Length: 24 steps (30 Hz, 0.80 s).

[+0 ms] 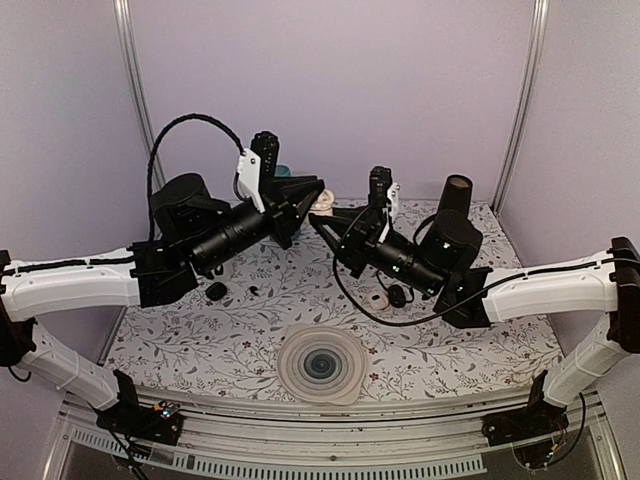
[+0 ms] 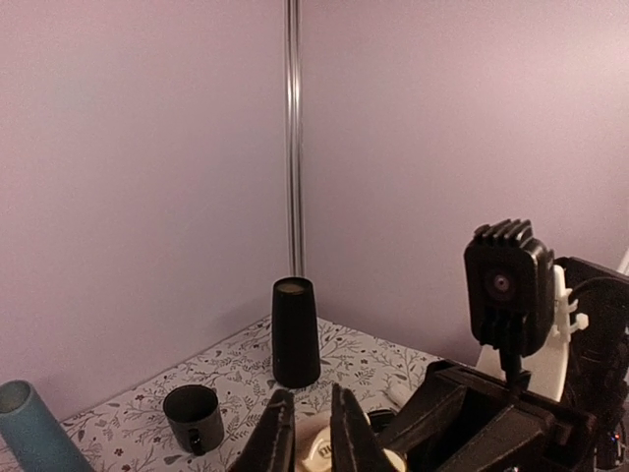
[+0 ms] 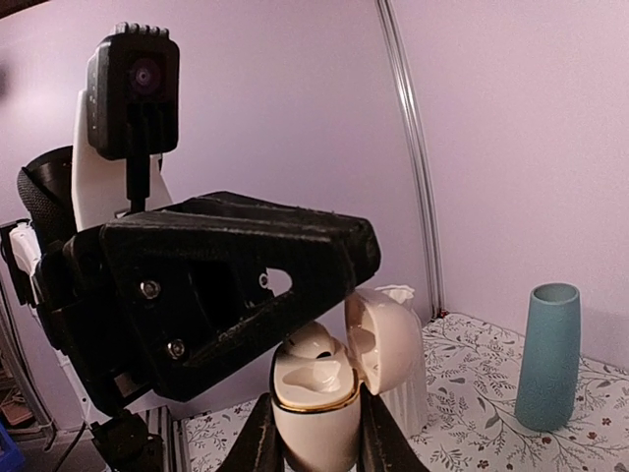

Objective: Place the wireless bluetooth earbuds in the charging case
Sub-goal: Move the right earbud to the center of the board.

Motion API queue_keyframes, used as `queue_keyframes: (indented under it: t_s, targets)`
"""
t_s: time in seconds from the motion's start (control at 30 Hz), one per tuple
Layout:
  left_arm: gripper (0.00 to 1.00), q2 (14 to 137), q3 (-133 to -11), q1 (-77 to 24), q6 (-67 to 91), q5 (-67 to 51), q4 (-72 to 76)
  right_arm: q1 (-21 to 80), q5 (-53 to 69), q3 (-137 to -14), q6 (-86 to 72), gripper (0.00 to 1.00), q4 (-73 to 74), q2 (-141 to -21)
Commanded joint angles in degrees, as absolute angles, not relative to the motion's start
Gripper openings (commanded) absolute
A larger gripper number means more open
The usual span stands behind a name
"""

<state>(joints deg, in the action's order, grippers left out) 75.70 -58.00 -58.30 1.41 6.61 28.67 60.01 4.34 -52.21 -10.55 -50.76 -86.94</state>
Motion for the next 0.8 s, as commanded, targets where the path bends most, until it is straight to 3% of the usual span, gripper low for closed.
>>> queue_keyframes:
  t_s: [0.0, 0.07, 0.3, 0.77]
  targets:
    - [0.19, 74.4, -59.0, -56.3, 4.5, 4.0, 25.8, 59.0, -2.3, -52.2, -11.2, 0.04, -47.2, -84.1]
    - [0.27, 72.3, -57.4, -55.6, 7.0, 3.8, 26.4, 57.3, -3.2, -50.3, -12.6, 0.05, -46.8, -82.5]
    - [0.35, 65.1, -51.2, -53.9, 21.6, 13.3, 17.4, 53.5, -7.0, -45.2, -15.6, 0.05, -42.7, -77.9]
    - [0.32, 59.0, -42.7, -60.5, 62.2, 14.6, -33.4, 53.2, -4.0, -39.9, -18.2, 0.08, -36.6, -75.7]
